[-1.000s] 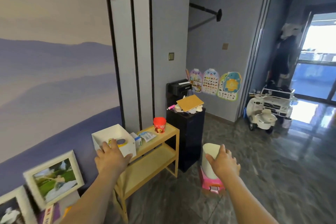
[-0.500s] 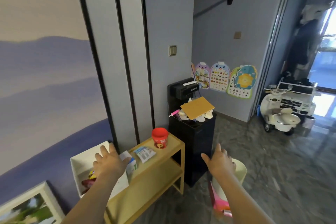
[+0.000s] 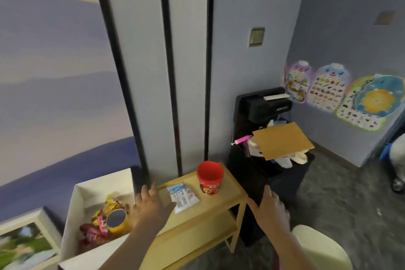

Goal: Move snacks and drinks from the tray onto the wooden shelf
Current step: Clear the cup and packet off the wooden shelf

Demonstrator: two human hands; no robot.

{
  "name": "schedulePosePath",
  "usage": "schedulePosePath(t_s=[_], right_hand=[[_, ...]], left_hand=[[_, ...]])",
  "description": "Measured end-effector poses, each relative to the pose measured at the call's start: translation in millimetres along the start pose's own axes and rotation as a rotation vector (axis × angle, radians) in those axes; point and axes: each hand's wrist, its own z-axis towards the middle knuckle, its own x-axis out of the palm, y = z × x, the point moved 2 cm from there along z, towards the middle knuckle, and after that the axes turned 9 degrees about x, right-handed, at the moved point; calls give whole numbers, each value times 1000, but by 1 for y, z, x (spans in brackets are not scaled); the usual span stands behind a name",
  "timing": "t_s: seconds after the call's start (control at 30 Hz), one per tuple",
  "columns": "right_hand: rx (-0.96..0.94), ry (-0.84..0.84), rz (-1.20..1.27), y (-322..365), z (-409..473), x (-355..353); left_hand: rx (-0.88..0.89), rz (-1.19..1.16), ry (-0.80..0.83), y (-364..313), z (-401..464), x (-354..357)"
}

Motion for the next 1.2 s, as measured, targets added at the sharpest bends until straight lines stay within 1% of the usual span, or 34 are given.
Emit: schedulePosePath(t_s=[0.2, 0.37, 0.57, 0.7, 0.83, 1.03, 1.13, 1.2], right_hand=[[-41, 97, -40, 51, 68, 53], [-52, 126, -44, 92, 115, 97], [-30, 191, -95, 127, 160, 139], [-17, 218, -108, 136, 182, 160], [-23, 221, -97, 137, 201, 180], [18, 234, 5, 134, 222, 204], [42, 226, 41, 134, 228, 209], [38, 219, 49, 133, 230, 211]], left_hand=[[-77, -5, 76, 18, 57, 41], [-65, -26, 120, 28, 113, 74], [-14, -42, 141, 19, 172, 104], [25, -58, 187, 11, 194, 132], [23, -74, 246, 5, 206, 161], [22, -126, 313, 2, 217, 205], [56, -105, 326, 1, 222, 218], [93, -47, 364, 0, 223, 225]])
